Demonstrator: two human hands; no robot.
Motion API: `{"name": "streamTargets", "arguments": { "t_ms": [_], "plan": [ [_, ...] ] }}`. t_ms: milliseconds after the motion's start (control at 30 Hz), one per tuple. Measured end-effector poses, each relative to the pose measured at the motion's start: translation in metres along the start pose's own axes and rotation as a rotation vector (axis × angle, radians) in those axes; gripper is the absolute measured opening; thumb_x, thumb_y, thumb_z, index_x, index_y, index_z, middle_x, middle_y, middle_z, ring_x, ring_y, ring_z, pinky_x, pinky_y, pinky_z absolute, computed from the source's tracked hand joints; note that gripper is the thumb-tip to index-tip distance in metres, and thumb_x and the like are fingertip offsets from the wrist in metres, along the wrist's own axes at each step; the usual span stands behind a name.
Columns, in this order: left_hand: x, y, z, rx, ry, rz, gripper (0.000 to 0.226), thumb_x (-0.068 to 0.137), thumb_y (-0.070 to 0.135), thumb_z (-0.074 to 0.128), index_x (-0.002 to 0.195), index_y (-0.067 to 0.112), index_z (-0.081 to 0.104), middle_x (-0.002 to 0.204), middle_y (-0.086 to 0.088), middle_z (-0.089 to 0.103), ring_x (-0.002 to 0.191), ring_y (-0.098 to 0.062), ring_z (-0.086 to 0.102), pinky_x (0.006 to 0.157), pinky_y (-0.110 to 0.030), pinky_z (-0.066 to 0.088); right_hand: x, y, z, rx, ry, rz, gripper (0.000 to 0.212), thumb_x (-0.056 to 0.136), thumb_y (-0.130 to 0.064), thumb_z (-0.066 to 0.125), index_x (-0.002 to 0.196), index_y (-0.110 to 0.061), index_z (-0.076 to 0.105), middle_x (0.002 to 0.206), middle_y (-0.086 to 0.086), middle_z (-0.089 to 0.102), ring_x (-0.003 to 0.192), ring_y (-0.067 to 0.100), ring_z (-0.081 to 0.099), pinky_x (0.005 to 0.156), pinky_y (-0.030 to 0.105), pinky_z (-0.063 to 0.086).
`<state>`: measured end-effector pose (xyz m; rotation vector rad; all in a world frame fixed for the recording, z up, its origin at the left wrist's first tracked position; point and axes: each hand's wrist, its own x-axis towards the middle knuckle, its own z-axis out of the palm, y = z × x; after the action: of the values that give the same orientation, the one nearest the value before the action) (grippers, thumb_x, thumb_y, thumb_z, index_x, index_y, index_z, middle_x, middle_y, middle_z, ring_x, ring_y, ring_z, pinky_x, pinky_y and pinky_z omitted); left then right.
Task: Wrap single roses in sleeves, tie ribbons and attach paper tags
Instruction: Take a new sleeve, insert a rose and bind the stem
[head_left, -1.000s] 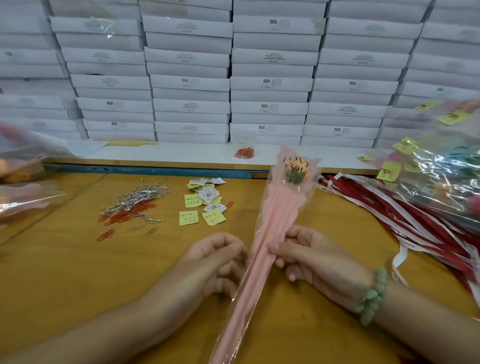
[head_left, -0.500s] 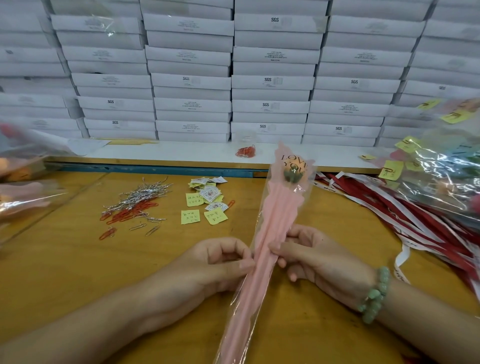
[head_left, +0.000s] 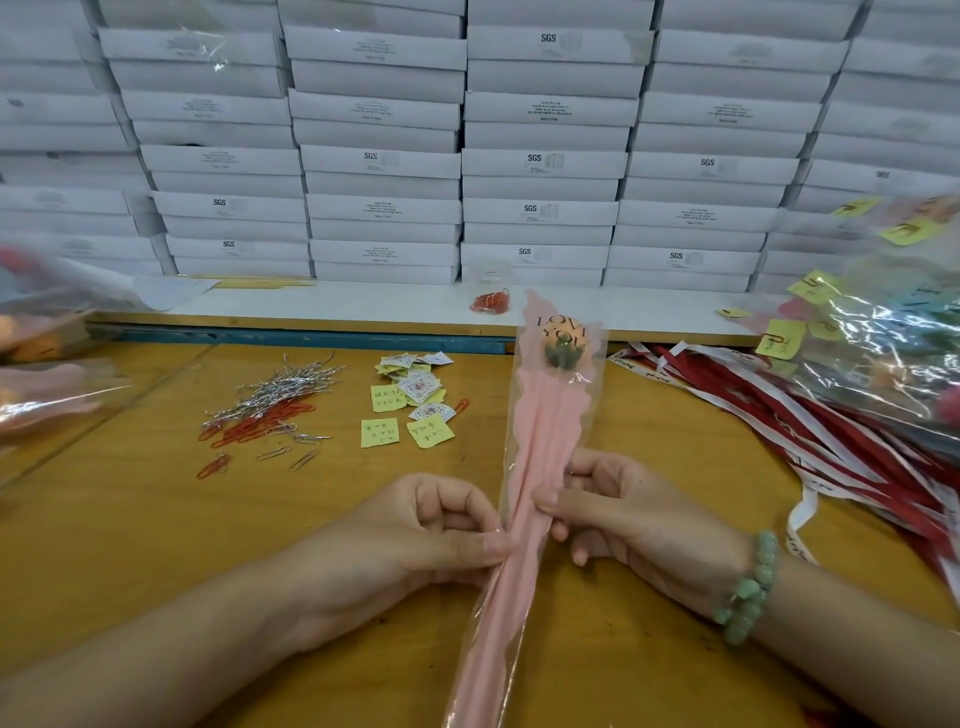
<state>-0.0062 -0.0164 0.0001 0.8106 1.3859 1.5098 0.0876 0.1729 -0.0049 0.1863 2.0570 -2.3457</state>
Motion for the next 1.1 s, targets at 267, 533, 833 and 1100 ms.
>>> {"name": "streamTargets", "arguments": {
  "t_ms": [267, 533, 833, 1100],
  "plan": [
    [0.002, -0.006, -0.004, -0.075, 0.022, 0.053, 0.023, 0.070, -0.003, 0.080, 0.078, 0.015, 0.068, 0.083, -0.015, 0.070, 0.072, -0.020, 0.070, 0.063, -0.025, 0.056, -0.001, -0.003, -0.002, 0.023, -0.081, -0.019, 0.047, 0.072, -0.019, 0.070, 0.112, 0.004, 0.062, 0.086, 0.007, 0.067, 0.065, 0.007, 0.061, 0.051, 0.016, 0.050],
    [0.004, -0.011, -0.007, -0.047, 0.049, 0.065, 0.051, 0.061, 0.015, 0.091, 0.105, 0.004, 0.069, 0.101, -0.025, 0.070, 0.082, -0.024, 0.070, 0.070, -0.030, 0.057, -0.006, -0.008, -0.003, -0.087, -0.220, -0.015, 0.012, 0.077, -0.016, 0.070, 0.089, -0.014, 0.069, 0.079, -0.002, 0.071, 0.067, 0.004, 0.064, 0.052, 0.013, 0.048],
    [0.002, -0.011, -0.005, -0.043, 0.030, 0.085, 0.037, 0.064, 0.016, 0.089, 0.096, 0.013, 0.072, 0.100, -0.021, 0.070, 0.080, -0.021, 0.070, 0.071, -0.027, 0.058, -0.008, -0.006, 0.005, -0.205, -0.170, -0.082, 0.016, 0.073, -0.014, 0.069, 0.088, -0.010, 0.065, 0.081, -0.003, 0.069, 0.066, 0.004, 0.062, 0.051, 0.013, 0.045],
    [0.003, -0.010, -0.005, -0.027, -0.001, 0.079, 0.022, 0.074, 0.012, 0.081, 0.093, 0.015, 0.072, 0.092, -0.013, 0.068, 0.075, -0.014, 0.067, 0.063, -0.021, 0.056, -0.009, -0.002, 0.008, -0.193, -0.126, -0.149, 0.012, 0.071, -0.014, 0.071, 0.082, -0.014, 0.065, 0.079, -0.003, 0.069, 0.066, 0.004, 0.061, 0.050, 0.015, 0.045]
  ]
}}
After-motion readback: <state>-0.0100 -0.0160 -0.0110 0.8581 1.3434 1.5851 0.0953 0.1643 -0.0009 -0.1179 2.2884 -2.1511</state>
